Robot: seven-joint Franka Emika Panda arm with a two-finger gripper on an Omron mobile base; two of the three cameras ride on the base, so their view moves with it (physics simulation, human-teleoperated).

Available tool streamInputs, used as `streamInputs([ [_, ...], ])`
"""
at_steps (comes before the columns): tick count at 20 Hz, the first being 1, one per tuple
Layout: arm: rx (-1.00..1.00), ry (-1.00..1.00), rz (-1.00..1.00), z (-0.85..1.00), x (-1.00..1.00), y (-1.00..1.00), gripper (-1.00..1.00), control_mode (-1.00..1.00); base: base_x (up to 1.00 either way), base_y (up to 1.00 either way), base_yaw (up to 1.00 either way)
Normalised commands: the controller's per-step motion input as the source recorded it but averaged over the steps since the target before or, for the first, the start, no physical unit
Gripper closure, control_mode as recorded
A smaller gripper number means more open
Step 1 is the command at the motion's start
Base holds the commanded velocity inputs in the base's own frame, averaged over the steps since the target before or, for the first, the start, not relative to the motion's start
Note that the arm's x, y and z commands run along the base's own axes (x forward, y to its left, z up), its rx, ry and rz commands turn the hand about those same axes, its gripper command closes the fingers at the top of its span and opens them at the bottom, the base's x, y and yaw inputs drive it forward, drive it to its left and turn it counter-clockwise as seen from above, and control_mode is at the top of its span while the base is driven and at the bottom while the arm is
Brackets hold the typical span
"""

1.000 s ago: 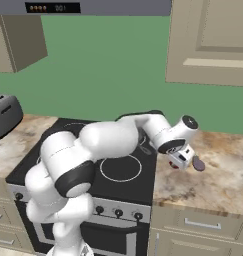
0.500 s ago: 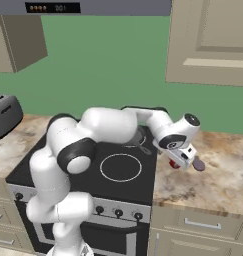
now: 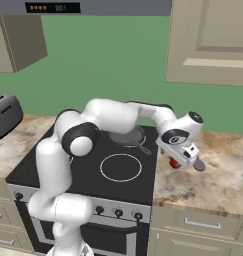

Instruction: Put the eggplant and bell pepper in the pan. Then turn on the rear right burner and set the heat to medium.

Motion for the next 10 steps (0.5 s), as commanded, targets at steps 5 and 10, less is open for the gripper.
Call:
streamInputs([
  [5, 0.00, 0.02, -0.04, -0.10, 0.02, -0.05, -1.00, -1.00, 0.00, 0.00, 0.00],
  [10, 0.00, 0.04, -0.05, -0.17, 0.15, 0.00, -1.00, -1.00, 0.00, 0.00, 0.00],
])
